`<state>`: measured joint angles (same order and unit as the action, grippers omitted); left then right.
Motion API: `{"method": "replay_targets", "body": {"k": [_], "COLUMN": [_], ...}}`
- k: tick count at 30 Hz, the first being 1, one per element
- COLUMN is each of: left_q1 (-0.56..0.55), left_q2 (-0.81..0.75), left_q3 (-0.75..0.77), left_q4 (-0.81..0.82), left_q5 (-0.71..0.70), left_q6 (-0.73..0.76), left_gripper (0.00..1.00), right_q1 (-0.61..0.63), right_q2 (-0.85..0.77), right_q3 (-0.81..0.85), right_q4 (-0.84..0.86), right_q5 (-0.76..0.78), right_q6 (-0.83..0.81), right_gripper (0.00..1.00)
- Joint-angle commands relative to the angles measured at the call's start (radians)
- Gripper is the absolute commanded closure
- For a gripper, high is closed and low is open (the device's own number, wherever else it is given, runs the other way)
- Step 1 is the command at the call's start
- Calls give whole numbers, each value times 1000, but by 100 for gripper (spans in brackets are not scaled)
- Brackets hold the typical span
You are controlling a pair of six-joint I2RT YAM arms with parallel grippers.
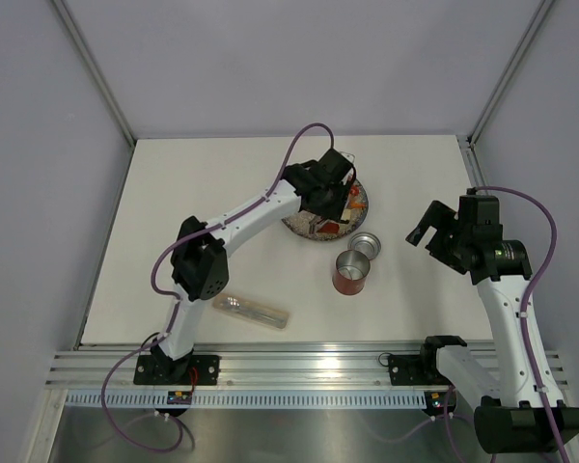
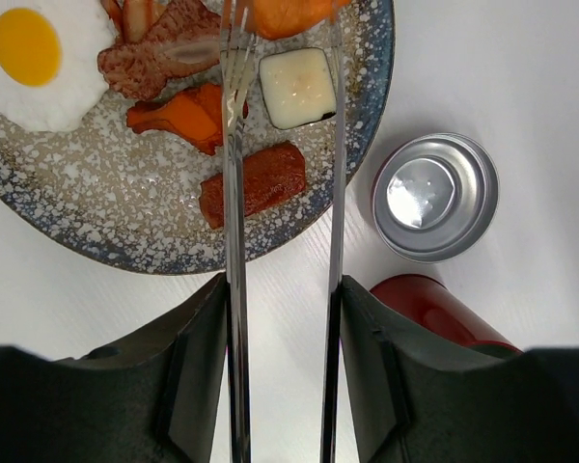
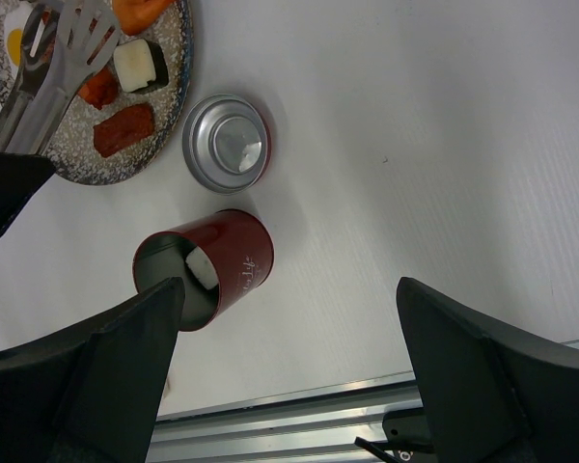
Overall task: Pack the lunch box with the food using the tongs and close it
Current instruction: Pick up the fake food from the plate.
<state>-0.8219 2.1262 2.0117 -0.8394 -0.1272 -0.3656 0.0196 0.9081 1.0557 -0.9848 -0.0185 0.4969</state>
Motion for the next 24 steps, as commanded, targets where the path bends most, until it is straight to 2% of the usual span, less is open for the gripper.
{"method": "replay_targets", "body": {"k": [1, 9, 11, 24], "left_q1": [-2, -28, -36, -54], "left_q2": [-57, -49, -46, -31], "left_q3": [28, 45, 42, 16], "left_q4": [23, -26, -32, -33], "left_q5": [14, -34, -48, -54], "left_q6": [19, 25, 30, 17], "left_gripper": [50, 46, 43, 42], "right_q1": [3, 3, 2, 3], "right_q2": [-2, 3, 5, 11], "right_q3": [1, 3, 1, 4], "right_q4": [25, 23, 26, 31], "right_q5": [-8, -4, -6, -15], "right_q6": [-4, -4, -4, -6], "right_gripper": [0, 1, 1, 1]}}
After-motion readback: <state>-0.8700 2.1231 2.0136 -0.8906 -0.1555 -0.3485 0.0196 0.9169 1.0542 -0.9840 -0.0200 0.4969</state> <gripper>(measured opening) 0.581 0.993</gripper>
